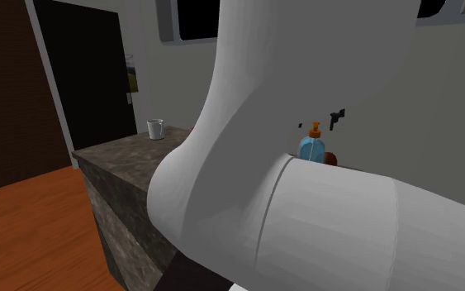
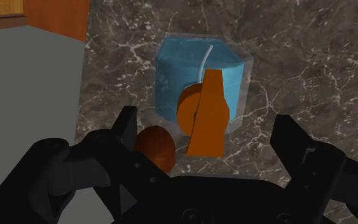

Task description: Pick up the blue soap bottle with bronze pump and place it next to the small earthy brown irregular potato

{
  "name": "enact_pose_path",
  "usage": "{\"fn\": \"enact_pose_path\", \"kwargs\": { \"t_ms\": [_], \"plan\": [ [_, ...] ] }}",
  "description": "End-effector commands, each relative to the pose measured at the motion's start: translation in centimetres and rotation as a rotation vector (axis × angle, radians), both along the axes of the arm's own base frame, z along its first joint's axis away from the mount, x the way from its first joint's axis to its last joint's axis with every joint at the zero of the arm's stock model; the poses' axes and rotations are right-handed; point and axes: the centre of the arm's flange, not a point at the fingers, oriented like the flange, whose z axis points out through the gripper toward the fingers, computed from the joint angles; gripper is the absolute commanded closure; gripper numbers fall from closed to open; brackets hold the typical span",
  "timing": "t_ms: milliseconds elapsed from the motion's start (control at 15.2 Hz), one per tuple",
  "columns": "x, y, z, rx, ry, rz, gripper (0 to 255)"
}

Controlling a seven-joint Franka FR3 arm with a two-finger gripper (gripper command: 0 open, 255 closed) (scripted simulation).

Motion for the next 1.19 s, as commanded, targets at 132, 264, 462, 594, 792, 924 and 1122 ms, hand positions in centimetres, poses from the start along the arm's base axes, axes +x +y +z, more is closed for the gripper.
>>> {"fn": "enact_pose_path", "kwargs": {
  "t_ms": [132, 264, 462, 594, 792, 924, 1122],
  "plan": [
    [0.01, -0.07, -1.40, 0.000, 0.000, 0.000, 0],
    [0.01, -0.07, -1.40, 0.000, 0.000, 0.000, 0],
    [0.01, -0.07, -1.40, 0.000, 0.000, 0.000, 0],
    [0.01, -0.07, -1.40, 0.000, 0.000, 0.000, 255],
    [0.01, -0.07, -1.40, 0.000, 0.000, 0.000, 255],
    [0.01, -0.07, -1.40, 0.000, 0.000, 0.000, 255],
    [0.01, -0.07, -1.40, 0.000, 0.000, 0.000, 255]
  ]
}}
